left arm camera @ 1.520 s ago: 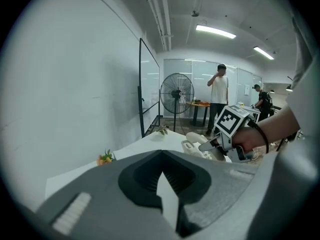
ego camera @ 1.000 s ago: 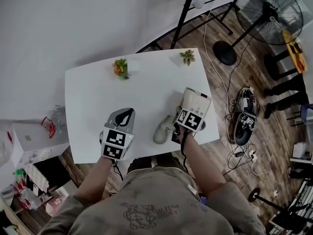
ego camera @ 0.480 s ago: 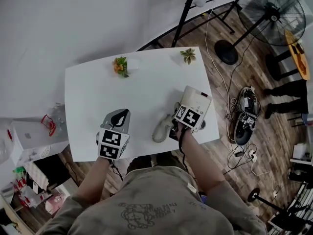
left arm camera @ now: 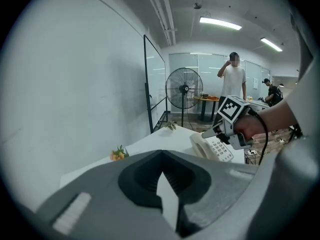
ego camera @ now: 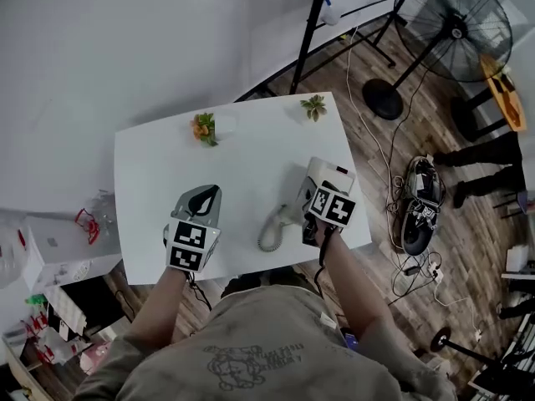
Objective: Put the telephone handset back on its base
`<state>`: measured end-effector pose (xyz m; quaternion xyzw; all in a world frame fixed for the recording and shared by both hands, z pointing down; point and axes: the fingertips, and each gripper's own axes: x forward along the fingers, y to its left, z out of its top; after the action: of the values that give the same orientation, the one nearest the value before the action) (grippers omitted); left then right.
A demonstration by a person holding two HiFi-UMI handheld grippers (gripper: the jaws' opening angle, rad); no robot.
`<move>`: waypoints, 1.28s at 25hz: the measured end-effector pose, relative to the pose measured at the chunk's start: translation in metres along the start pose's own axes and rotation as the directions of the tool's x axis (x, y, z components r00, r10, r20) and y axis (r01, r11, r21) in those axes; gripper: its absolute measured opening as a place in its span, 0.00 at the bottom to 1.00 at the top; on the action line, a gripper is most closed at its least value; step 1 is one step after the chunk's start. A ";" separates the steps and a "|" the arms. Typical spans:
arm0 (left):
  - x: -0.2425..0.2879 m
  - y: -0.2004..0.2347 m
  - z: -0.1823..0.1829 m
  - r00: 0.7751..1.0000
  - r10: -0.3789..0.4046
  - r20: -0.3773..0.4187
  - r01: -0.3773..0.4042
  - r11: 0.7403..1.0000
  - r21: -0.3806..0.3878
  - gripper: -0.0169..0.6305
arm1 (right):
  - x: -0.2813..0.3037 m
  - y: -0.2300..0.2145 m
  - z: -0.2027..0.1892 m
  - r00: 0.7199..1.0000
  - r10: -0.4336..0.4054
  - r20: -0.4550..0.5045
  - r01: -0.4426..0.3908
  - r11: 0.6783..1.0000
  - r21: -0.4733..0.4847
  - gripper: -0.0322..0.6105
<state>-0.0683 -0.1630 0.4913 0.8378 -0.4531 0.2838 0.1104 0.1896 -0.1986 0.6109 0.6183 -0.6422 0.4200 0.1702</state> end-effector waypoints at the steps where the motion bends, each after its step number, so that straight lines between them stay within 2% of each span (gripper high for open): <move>1: -0.002 0.003 0.007 1.000 0.009 0.012 -0.009 1.000 0.007 0.03 | -0.008 0.006 0.008 0.999 0.036 0.012 -0.035 0.999 -0.024 0.43; 5: -0.015 0.006 0.042 0.996 0.037 0.076 -0.041 0.997 0.061 0.03 | -0.051 0.042 0.042 0.974 0.216 0.064 -0.203 0.964 -0.171 0.35; 9: -0.036 0.003 0.083 0.984 0.046 0.170 -0.061 0.994 0.086 0.03 | -0.103 0.065 0.078 0.941 0.293 0.171 -0.235 0.926 -0.295 0.28; 12: -0.053 0.000 0.117 0.962 0.057 0.269 -0.092 0.989 0.118 0.03 | -0.142 0.077 0.101 0.906 0.338 0.254 -0.241 0.907 -0.346 0.23; 15: -0.070 -0.010 0.153 0.927 0.047 0.372 -0.108 0.983 0.145 0.03 | -0.183 0.087 0.120 0.865 0.377 0.331 -0.227 0.883 -0.410 0.18; 18: -0.091 -0.019 0.183 0.892 0.028 0.452 -0.109 0.982 0.156 0.03 | -0.224 0.095 0.133 0.824 0.395 0.406 -0.175 0.859 -0.481 0.17; 22: -0.112 -0.039 0.213 0.857 -0.029 0.515 -0.074 0.981 0.179 0.03 | -0.280 0.101 0.147 0.741 0.445 0.504 -0.137 0.834 -0.534 0.15; 25: -0.118 -0.051 0.223 0.842 -0.053 0.537 -0.050 0.983 0.175 0.03 | -0.316 0.100 0.155 0.688 0.460 0.562 -0.113 0.832 -0.544 0.09; 28: -0.123 -0.060 0.229 0.834 -0.068 0.548 -0.032 0.985 0.171 0.03 | -0.343 0.100 0.156 0.663 0.473 0.581 -0.094 0.822 -0.561 0.09; 32: -0.136 -0.074 0.232 0.828 -0.082 0.555 -0.016 0.985 0.169 0.03 | -0.371 0.097 0.153 0.654 0.488 0.579 -0.066 0.799 -0.598 0.09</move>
<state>0.0217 -0.1286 0.2298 0.8980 -0.4257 0.0609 -0.0929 0.2103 -0.0830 0.2152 0.5482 -0.8360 -0.0222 0.0032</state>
